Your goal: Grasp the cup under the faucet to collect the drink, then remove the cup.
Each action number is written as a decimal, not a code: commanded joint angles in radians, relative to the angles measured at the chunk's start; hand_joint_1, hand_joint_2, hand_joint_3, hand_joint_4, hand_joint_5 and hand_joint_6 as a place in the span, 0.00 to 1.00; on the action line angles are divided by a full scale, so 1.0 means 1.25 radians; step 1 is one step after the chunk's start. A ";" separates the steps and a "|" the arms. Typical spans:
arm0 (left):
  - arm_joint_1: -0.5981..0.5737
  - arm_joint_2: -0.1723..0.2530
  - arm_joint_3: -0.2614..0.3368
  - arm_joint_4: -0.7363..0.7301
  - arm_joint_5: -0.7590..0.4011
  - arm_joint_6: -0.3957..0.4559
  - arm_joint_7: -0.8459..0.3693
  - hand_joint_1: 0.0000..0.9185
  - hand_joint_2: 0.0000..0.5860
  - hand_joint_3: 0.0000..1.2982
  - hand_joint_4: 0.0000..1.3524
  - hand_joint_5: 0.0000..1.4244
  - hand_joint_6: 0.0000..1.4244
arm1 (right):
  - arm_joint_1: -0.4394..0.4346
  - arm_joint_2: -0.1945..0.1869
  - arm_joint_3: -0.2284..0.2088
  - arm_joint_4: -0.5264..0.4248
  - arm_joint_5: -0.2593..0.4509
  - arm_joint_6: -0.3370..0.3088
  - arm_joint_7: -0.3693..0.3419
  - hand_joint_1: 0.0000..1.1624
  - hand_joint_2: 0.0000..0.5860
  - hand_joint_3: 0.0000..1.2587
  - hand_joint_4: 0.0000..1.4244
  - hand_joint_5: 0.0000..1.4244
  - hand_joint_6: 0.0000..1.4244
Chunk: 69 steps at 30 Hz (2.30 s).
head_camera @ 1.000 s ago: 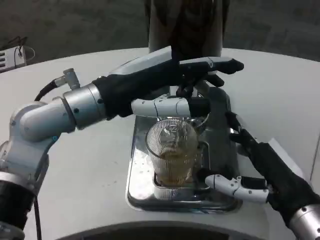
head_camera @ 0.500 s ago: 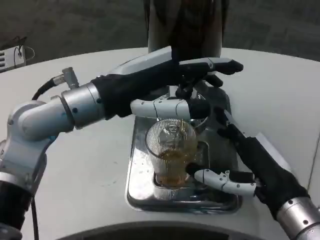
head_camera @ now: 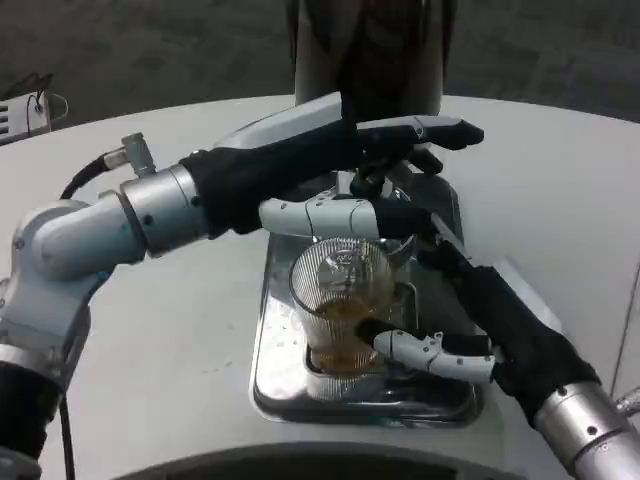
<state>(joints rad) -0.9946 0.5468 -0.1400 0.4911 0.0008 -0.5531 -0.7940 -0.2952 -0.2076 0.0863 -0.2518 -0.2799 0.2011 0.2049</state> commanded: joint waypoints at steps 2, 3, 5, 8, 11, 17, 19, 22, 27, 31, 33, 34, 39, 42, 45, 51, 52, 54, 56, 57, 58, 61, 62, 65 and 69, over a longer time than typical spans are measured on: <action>0.028 0.014 -0.013 0.004 0.028 0.009 -0.017 0.00 0.08 0.11 0.07 0.13 0.19 | -0.011 0.007 0.006 0.019 0.016 -0.019 -0.008 0.65 0.39 0.00 0.00 0.05 0.04; 0.028 0.015 -0.012 0.004 0.028 0.009 -0.016 0.00 0.08 0.11 0.07 0.13 0.19 | -0.013 0.007 0.007 0.021 0.017 -0.020 -0.008 0.65 0.39 0.00 0.00 0.05 0.04; 0.028 0.016 -0.008 0.002 0.027 0.010 -0.013 0.00 0.08 0.11 0.07 0.13 0.19 | -0.014 0.007 0.008 0.024 0.019 -0.022 -0.008 0.65 0.39 0.00 0.00 0.05 0.04; 0.030 0.017 0.001 -0.004 0.021 0.010 -0.005 0.00 0.09 0.11 0.08 0.14 0.19 | -0.017 0.007 0.009 0.028 0.023 -0.025 -0.008 0.65 0.39 0.00 0.00 0.05 0.04; 0.033 0.017 0.009 -0.011 0.016 0.009 0.004 0.00 0.10 0.12 0.08 0.14 0.20 | -0.020 0.007 0.010 0.032 0.026 -0.029 -0.009 0.65 0.39 0.00 0.00 0.05 0.04; 0.054 0.007 0.042 -0.035 -0.003 -0.004 0.042 0.00 0.12 0.12 0.09 0.15 0.21 | -0.019 0.007 0.011 0.033 0.030 -0.031 -0.012 0.65 0.39 0.00 0.00 0.05 0.04; 0.064 0.002 0.056 -0.045 -0.010 -0.009 0.056 0.00 0.13 0.13 0.09 0.15 0.21 | -0.016 0.006 0.010 0.030 0.032 -0.033 -0.013 0.65 0.39 0.00 0.00 0.06 0.04; 0.078 -0.006 0.073 -0.059 -0.020 -0.017 0.076 0.00 0.13 0.13 0.09 0.15 0.21 | -0.014 0.006 0.009 0.027 0.035 -0.034 -0.013 0.65 0.39 0.00 0.00 0.06 0.04; 0.103 -0.015 0.105 -0.086 -0.040 -0.027 0.106 0.00 0.15 0.14 0.11 0.16 0.24 | -0.008 0.004 0.006 0.018 0.038 -0.036 -0.012 0.65 0.39 0.00 0.00 0.06 0.04; 0.130 -0.014 0.131 -0.116 -0.059 -0.030 0.121 0.00 0.16 0.17 0.13 0.19 0.26 | -0.001 0.004 0.006 0.007 0.041 -0.040 -0.010 0.65 0.40 0.00 0.00 0.06 0.04; 0.142 -0.012 0.142 -0.130 -0.066 -0.027 0.126 0.00 0.15 0.18 0.15 0.20 0.27 | 0.002 0.004 0.006 0.003 0.042 -0.041 -0.010 0.65 0.40 0.00 0.00 0.06 0.05; 0.149 -0.010 0.148 -0.138 -0.070 -0.024 0.129 0.00 0.15 0.18 0.15 0.21 0.27 | 0.004 0.004 0.007 0.001 0.043 -0.041 -0.010 0.65 0.41 0.00 0.01 0.07 0.05; 0.201 0.008 0.186 -0.187 -0.089 -0.006 0.137 0.00 0.16 0.19 0.17 0.22 0.28 | 0.009 0.001 0.006 -0.006 0.048 -0.043 -0.009 0.64 0.41 0.00 0.01 0.07 0.05; 0.231 0.019 0.208 -0.209 -0.095 0.009 0.147 0.00 0.16 0.19 0.17 0.23 0.29 | 0.010 0.000 0.006 -0.008 0.050 -0.044 -0.008 0.64 0.41 0.00 0.01 0.07 0.05; 0.264 0.033 0.234 -0.223 -0.096 0.028 0.160 0.00 0.16 0.20 0.17 0.23 0.29 | 0.016 0.001 0.009 -0.013 0.050 -0.042 -0.007 0.64 0.41 0.00 0.01 0.07 0.05; 0.337 0.069 0.277 -0.232 -0.078 0.041 0.177 0.00 0.16 0.20 0.18 0.24 0.29 | 0.025 0.008 0.019 -0.007 0.042 -0.046 -0.018 0.64 0.41 0.00 0.01 0.07 0.05; 0.357 0.078 0.287 -0.231 -0.072 0.040 0.182 0.00 0.16 0.20 0.18 0.24 0.30 | 0.026 0.009 0.020 -0.005 0.041 -0.046 -0.020 0.64 0.41 0.00 0.01 0.07 0.05; 0.386 0.091 0.299 -0.229 -0.065 0.040 0.191 0.00 0.16 0.20 0.18 0.24 0.30 | 0.024 0.014 0.025 0.004 0.037 -0.050 -0.028 0.64 0.41 0.00 0.01 0.07 0.05; 0.413 0.099 0.309 -0.226 -0.060 0.042 0.200 0.00 0.17 0.20 0.18 0.24 0.30 | 0.023 0.018 0.030 0.011 0.033 -0.053 -0.034 0.64 0.41 0.00 0.01 0.07 0.05; 0.425 0.102 0.313 -0.224 -0.057 0.042 0.205 0.00 0.17 0.20 0.18 0.24 0.30 | 0.022 0.020 0.033 0.016 0.032 -0.055 -0.037 0.64 0.40 0.00 0.01 0.07 0.05; 0.437 0.105 0.316 -0.222 -0.053 0.042 0.211 0.00 0.17 0.20 0.18 0.24 0.30 | 0.022 0.021 0.035 0.019 0.031 -0.056 -0.040 0.64 0.40 0.00 0.01 0.07 0.05; 0.471 0.110 0.328 -0.215 -0.040 0.038 0.226 0.00 0.17 0.20 0.18 0.24 0.30 | 0.022 0.026 0.042 0.027 0.026 -0.063 -0.049 0.65 0.40 0.00 0.01 0.07 0.06; 0.482 0.111 0.332 -0.212 -0.036 0.037 0.232 0.00 0.17 0.19 0.17 0.23 0.29 | 0.022 0.030 0.046 0.033 0.023 -0.066 -0.055 0.66 0.39 0.00 0.01 0.07 0.06; 0.505 0.117 0.335 -0.204 -0.024 0.035 0.246 0.00 0.17 0.19 0.17 0.23 0.29 | 0.021 0.040 0.053 0.048 0.016 -0.076 -0.067 0.67 0.38 0.00 0.01 0.07 0.06; 0.522 0.121 0.333 -0.196 -0.016 0.043 0.251 0.00 0.16 0.19 0.17 0.22 0.29 | 0.015 0.050 0.061 0.066 0.008 -0.082 -0.084 0.67 0.37 0.00 0.01 0.08 0.06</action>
<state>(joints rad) -0.3607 0.6740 0.2690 0.2353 -0.0296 -0.5057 -0.4945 -0.2738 -0.1585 0.1537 -0.1902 -0.2615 0.1231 0.1201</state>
